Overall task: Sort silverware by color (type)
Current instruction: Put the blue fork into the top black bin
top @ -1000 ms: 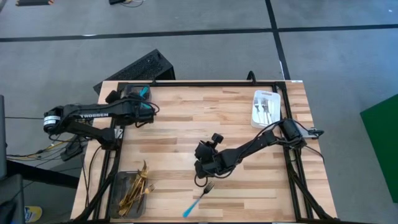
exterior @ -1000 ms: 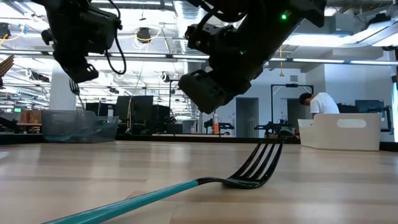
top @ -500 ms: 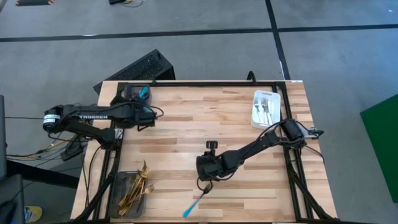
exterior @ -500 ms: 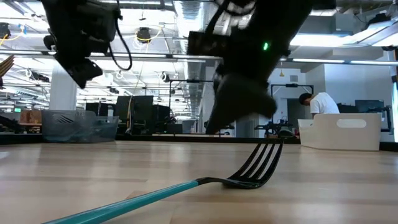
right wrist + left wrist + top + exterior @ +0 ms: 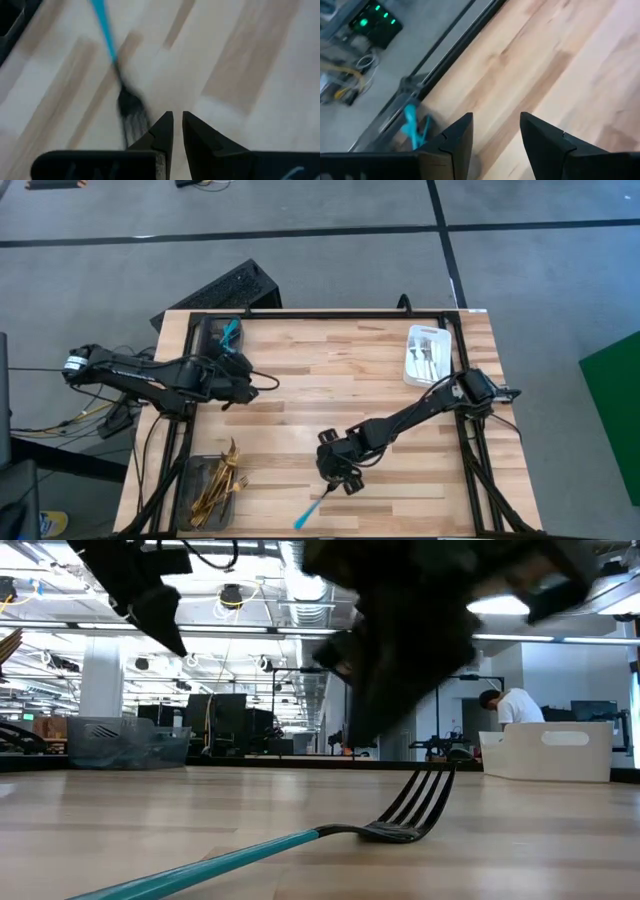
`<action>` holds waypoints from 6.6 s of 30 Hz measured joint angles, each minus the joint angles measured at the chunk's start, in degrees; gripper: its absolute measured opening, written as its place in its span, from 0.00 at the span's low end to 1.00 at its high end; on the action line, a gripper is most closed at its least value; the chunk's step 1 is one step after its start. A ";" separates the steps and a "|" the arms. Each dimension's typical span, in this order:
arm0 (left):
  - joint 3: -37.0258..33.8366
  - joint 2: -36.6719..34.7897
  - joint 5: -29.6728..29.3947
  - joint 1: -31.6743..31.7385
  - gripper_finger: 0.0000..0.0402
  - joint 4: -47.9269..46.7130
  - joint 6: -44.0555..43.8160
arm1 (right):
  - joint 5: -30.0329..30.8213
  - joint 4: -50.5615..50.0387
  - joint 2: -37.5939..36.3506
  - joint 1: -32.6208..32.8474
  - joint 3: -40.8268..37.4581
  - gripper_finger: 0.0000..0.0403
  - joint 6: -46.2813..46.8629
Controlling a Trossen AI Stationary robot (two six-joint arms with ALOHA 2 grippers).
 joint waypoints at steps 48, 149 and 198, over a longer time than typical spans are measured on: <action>0.68 -2.30 2.01 -1.17 0.38 3.62 14.22 | 13.11 0.22 8.13 -1.17 2.16 0.05 -0.76; -6.32 -0.40 24.99 10.63 0.02 7.17 5.69 | 23.04 -11.36 2.98 -12.82 9.19 0.18 27.11; -21.82 7.61 30.73 5.33 0.36 33.70 2.85 | 23.06 -14.00 2.98 -12.62 9.14 0.18 25.52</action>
